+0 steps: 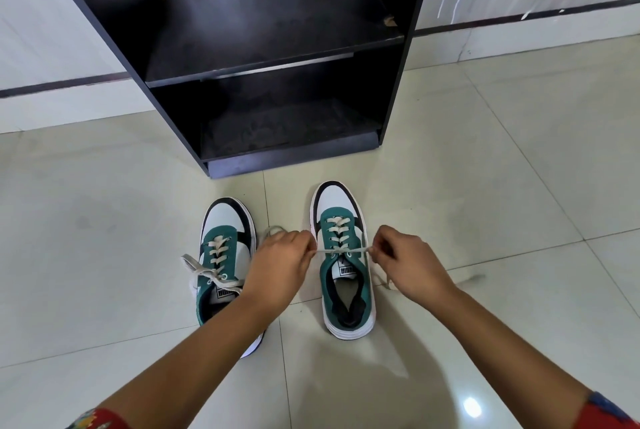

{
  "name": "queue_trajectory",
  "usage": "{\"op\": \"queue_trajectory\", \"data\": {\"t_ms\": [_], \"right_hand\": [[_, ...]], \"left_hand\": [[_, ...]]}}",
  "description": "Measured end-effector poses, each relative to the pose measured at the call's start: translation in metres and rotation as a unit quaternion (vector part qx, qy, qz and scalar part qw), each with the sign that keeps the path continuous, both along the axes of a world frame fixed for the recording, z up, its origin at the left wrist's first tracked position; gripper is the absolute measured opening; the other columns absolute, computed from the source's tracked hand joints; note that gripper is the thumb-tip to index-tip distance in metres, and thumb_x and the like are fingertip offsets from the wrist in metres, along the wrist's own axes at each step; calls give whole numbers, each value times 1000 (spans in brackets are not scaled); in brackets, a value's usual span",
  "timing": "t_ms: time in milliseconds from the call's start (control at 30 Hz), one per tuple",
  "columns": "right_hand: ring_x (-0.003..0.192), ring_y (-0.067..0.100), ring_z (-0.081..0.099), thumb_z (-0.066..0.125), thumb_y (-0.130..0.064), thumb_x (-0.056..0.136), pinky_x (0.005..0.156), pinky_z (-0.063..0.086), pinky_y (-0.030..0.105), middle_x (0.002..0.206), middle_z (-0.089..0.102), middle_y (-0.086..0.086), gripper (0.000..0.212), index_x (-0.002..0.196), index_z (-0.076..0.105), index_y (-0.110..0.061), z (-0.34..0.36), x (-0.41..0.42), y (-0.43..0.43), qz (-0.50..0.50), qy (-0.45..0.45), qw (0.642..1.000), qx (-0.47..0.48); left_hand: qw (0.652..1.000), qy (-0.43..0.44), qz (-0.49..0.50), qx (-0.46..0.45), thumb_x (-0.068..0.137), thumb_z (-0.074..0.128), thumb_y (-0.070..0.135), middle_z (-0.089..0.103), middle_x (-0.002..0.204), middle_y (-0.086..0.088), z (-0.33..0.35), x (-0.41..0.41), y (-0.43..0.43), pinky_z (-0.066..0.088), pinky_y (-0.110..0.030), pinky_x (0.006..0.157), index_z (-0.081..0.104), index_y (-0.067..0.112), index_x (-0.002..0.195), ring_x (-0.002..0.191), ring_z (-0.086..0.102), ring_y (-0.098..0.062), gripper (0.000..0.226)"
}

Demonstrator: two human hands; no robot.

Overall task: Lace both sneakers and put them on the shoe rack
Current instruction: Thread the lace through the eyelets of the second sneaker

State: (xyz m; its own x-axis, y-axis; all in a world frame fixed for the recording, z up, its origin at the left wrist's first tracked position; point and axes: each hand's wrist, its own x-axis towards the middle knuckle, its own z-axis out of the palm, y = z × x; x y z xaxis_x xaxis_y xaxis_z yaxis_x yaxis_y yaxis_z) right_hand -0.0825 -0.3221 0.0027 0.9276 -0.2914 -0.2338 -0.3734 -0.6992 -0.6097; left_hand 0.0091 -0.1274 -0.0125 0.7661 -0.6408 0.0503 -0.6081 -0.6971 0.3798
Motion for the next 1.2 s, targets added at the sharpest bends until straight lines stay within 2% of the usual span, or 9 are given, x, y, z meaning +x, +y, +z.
{"op": "queue_trajectory", "data": {"t_ms": [200, 333, 533, 800, 933, 1033, 1100, 1133, 1200], "right_hand": [[69, 27, 60, 51, -31, 91, 64, 50, 38, 74, 67, 2, 11, 89, 55, -20, -15, -7, -2, 8, 20, 999, -47], [72, 24, 63, 53, -31, 89, 66, 49, 35, 74, 69, -1, 12, 90, 63, -24, -18, -7, -9, 8, 45, 998, -53], [75, 27, 66, 50, -28, 91, 72, 53, 39, 81, 71, 6, 14, 89, 58, -17, -30, -12, -8, -25, 67, 997, 4], [78, 26, 63, 47, -32, 92, 71, 52, 39, 86, 69, 3, 14, 89, 56, -21, -35, -16, -14, -24, 80, 996, -13], [82, 26, 61, 45, -30, 93, 70, 47, 35, 91, 68, 2, 16, 94, 57, -19, -32, -13, -15, -4, 100, 994, -32], [82, 25, 57, 43, -24, 93, 68, 42, 32, 87, 65, 2, 16, 90, 56, -16, -29, -7, -15, 24, 122, 991, 48], [79, 27, 52, 40, -18, 94, 63, 39, 27, 87, 61, 4, 19, 82, 55, -16, -24, -3, -14, -15, 99, 979, 180], [81, 27, 52, 38, -15, 94, 64, 40, 24, 87, 61, 3, 23, 80, 57, -15, -22, -2, -13, -50, 68, 965, 250], [86, 15, 54, 34, -13, 96, 71, 41, 18, 84, 61, -5, 31, 88, 64, -10, -17, 1, -9, -99, 9, 928, 358]], "left_hand": [[990, -91, -47, 93, 59, 82, 5, 60, 64, 2, -2, -4, 7, 47, -28, 50, 74, 25, 80, 62, 60, -22, 30], [982, -120, -65, 134, 51, 84, 6, 61, 63, 6, -4, -4, 14, 45, -26, 56, 73, 29, 75, 57, 59, -19, 35], [976, -132, -73, 157, 49, 83, 5, 61, 63, 7, -12, -4, 18, 46, -27, 61, 72, 30, 75, 55, 59, -18, 38], [974, -126, -79, 170, 50, 82, 5, 61, 63, 7, -16, -3, 17, 48, -27, 63, 72, 31, 75, 54, 60, -19, 37], [979, -101, -81, 156, 64, 76, 12, 65, 66, 6, -15, 2, 17, 50, -29, 71, 72, 30, 74, 60, 63, -20, 21], [995, 71, -42, 62, 90, 50, 24, 64, 78, 9, -14, 11, 21, 38, -35, 95, 67, 24, 80, 77, 58, -16, 20], [972, 226, 13, -64, 93, 44, 26, 59, 79, 11, -8, 10, 17, 37, -35, 93, 61, 23, 77, 84, 53, -14, 23], [938, 307, 56, -151, 94, 43, 22, 59, 79, 9, -2, 7, 13, 39, -35, 91, 61, 21, 77, 85, 56, -15, 24], [829, 457, 122, -299, 97, 38, 12, 64, 78, 3, 7, 2, 2, 42, -34, 89, 62, 13, 80, 76, 64, -20, 29]]}}
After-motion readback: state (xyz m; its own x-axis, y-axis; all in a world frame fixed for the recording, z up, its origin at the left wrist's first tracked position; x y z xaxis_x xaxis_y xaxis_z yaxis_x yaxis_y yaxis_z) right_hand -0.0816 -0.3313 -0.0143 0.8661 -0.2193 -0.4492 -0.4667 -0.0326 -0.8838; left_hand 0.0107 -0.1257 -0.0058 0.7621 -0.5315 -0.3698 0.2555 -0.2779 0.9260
